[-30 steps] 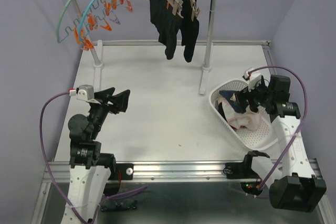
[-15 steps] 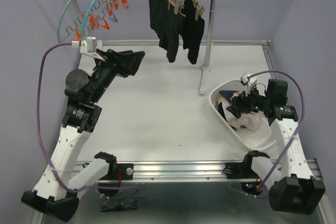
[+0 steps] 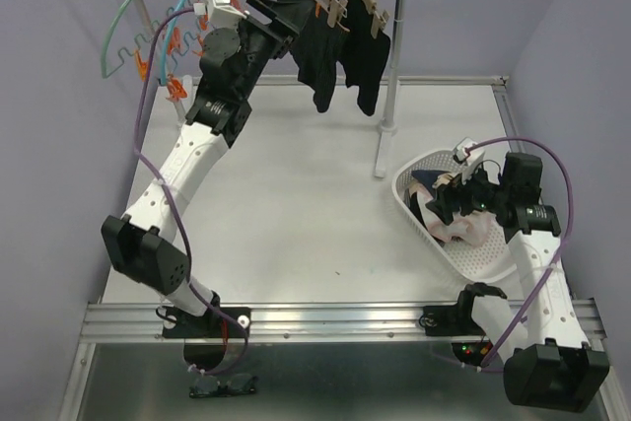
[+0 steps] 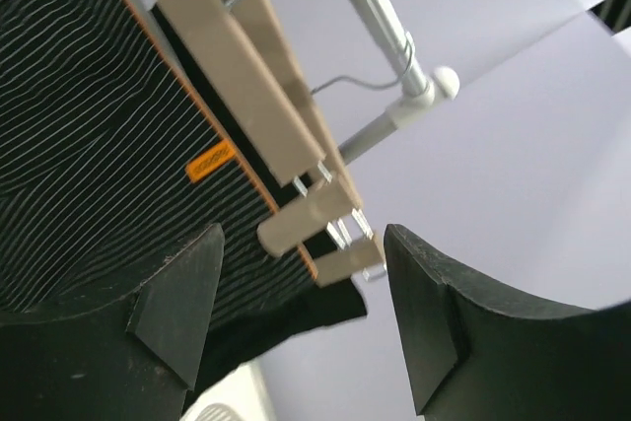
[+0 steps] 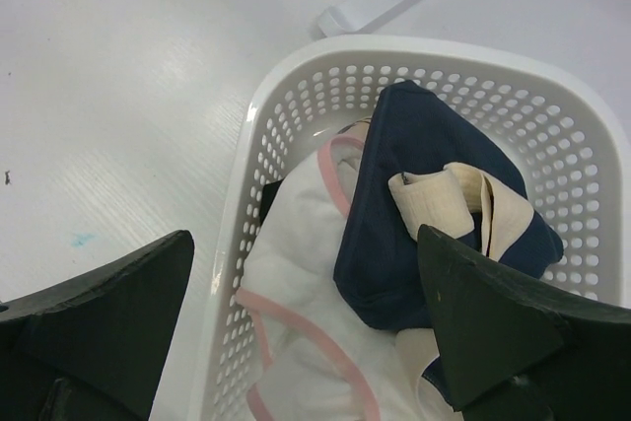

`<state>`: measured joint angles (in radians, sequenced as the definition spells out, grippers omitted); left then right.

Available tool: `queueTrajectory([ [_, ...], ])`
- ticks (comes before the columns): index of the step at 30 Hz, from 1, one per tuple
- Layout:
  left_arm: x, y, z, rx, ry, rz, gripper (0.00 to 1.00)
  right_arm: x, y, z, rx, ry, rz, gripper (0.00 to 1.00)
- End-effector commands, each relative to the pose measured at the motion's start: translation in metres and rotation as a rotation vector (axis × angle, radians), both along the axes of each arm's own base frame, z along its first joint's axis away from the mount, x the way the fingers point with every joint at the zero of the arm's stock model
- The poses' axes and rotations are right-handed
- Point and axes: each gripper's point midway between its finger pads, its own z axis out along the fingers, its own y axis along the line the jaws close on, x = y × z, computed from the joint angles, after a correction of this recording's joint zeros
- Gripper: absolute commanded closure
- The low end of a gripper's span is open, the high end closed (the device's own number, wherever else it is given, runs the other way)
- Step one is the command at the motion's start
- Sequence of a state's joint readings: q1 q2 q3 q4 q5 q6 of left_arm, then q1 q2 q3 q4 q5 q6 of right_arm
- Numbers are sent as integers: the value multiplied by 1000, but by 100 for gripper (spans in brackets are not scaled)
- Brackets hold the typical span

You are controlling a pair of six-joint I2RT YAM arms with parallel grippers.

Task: Remove the underwear clipped to the hanger
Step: Place the underwear in the bin, then pick up the hanger from the clothesline.

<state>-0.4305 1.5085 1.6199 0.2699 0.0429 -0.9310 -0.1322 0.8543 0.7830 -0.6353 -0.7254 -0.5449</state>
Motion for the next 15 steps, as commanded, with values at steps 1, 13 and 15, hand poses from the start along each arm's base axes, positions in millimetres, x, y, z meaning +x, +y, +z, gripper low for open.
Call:
queueTrajectory([
  [1, -2, -2, 72, -202, -134, -50, 24, 2, -2, 3, -7, -39, -10, 0],
  [13, 42, -17, 65, -260, -65, -69, 26, 0, -1, 5, -6, -56, 1, 0],
  [15, 44, -19, 66, -269, -62, -79, 26, -1, 0, 6, -5, -59, 2, 0],
])
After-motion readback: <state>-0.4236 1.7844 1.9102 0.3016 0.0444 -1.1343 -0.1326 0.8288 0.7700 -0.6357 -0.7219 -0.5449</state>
